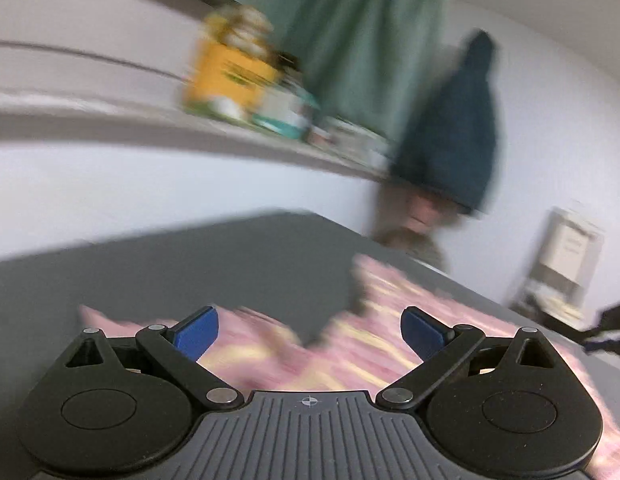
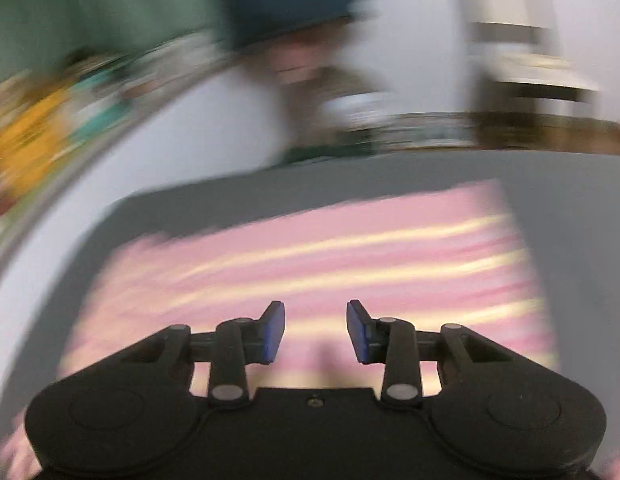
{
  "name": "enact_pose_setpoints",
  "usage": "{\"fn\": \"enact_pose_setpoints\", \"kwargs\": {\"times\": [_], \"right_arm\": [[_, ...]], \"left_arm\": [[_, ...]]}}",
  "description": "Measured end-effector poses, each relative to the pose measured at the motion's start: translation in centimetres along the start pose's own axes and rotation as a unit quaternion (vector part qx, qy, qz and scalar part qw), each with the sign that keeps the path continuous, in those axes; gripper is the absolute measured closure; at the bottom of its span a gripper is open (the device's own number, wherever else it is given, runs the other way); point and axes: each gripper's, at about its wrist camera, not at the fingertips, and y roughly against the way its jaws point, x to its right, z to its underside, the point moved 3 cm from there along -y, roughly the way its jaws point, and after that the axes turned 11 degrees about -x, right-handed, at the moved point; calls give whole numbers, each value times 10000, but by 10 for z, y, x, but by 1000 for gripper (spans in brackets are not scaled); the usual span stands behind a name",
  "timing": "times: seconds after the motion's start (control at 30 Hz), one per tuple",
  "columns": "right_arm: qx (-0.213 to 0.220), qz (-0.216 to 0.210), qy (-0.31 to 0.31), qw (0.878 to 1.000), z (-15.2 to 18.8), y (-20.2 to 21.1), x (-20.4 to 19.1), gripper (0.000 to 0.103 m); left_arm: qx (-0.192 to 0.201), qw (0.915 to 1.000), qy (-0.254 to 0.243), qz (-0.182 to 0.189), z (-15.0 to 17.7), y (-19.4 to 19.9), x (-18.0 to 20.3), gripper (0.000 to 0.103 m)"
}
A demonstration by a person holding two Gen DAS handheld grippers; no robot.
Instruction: Fold clothes
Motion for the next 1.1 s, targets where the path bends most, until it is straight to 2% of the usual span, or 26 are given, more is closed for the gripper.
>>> {"fn": "enact_pose_setpoints", "kwargs": {"times": [0.07,0.13,0.2,0.27,0.33,0.4,0.47,0.5,0.53,0.7,0.73,0.77,0.87,0.93,0.97,1.03,1.1], "right_arm": [[128,581,-363,9976,-18,-34,40,68],[90,877,-631,9941,-28,-52,81,68],[144,879,-900,9920,-44,-71,97,70],[267,550,-1062,9925,-49,-74,132,70],[297,309,-1090,9931,-56,-87,143,70],[199,265,-1041,9940,-57,-106,132,71],[105,250,-973,9949,-53,-119,124,77],[143,239,-937,9952,-54,-124,123,84],[168,231,-887,9956,-63,-129,127,98],[497,638,-846,9931,-81,-123,132,98],[509,704,-865,9925,-83,-121,134,98],[275,612,-839,9942,-83,-126,135,98],[111,891,-381,9952,-85,-124,125,90],[312,1375,155,9899,-88,-112,102,67],[529,1389,495,9877,-88,-103,83,66],[661,901,1155,9870,-84,-91,29,67],[329,3,1649,9858,-71,-87,-40,67]], "left_arm": [[-230,9987,-203,411,7,-9,19,5],[-435,9955,-448,711,17,-14,33,5],[-630,9920,-597,918,23,-22,41,5],[-816,9888,-658,1066,26,-31,49,5],[-930,9870,-742,1081,32,-33,54,5],[-1002,9866,-816,992,40,-32,56,5],[-1134,9860,-791,930,45,-34,56,5],[-1169,9858,-749,940,45,-36,55,5],[-1164,9859,-728,953,45,-37,54,5],[-1159,9858,-756,948,48,-38,55,5],[-1169,9856,-775,942,48,-38,56,5],[-1165,9856,-793,936,48,-38,57,5],[-1164,9857,-800,917,48,-36,57,5],[-1165,9859,-799,901,48,-36,57,5],[-1164,9859,-802,891,48,-36,57,5],[-1168,9859,-857,832,48,-36,60,5],[-1180,9855,-931,782,48,-35,61,5]]}}
